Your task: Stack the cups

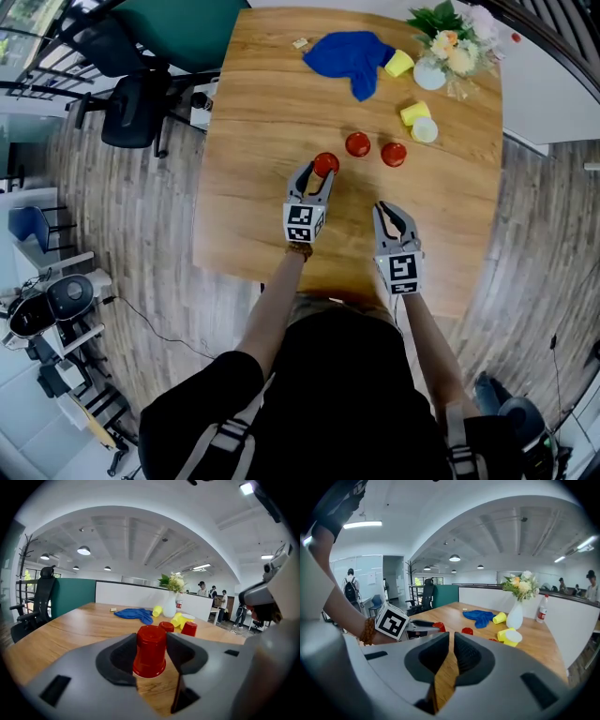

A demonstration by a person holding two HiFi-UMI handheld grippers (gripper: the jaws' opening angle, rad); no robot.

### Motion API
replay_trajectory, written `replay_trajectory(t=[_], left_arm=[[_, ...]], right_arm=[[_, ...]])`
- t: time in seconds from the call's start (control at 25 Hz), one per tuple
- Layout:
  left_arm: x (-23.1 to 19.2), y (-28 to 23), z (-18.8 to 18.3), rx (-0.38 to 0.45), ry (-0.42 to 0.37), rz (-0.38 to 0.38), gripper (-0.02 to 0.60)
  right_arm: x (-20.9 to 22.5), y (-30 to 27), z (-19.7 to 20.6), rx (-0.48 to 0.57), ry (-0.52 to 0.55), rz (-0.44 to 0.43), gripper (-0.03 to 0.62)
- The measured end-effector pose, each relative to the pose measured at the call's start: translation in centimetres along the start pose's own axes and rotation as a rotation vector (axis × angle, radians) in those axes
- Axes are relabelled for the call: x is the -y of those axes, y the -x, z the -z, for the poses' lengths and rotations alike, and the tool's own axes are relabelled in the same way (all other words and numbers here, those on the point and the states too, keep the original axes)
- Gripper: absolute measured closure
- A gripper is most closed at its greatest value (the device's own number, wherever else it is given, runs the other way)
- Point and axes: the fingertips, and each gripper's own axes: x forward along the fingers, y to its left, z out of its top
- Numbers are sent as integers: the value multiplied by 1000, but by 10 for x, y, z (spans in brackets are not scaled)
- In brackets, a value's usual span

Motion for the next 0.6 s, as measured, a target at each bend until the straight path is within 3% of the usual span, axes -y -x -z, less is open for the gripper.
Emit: replay_trajectory(t=[0.24,0.6], left_arm=[[6,8,27,-49,-65,28,365],[10,10,41,-54,-61,50,365]], right_arm=[[-6,0,5,-17,20,-11,563],[-9,-1,9,-39,54,-24,563]])
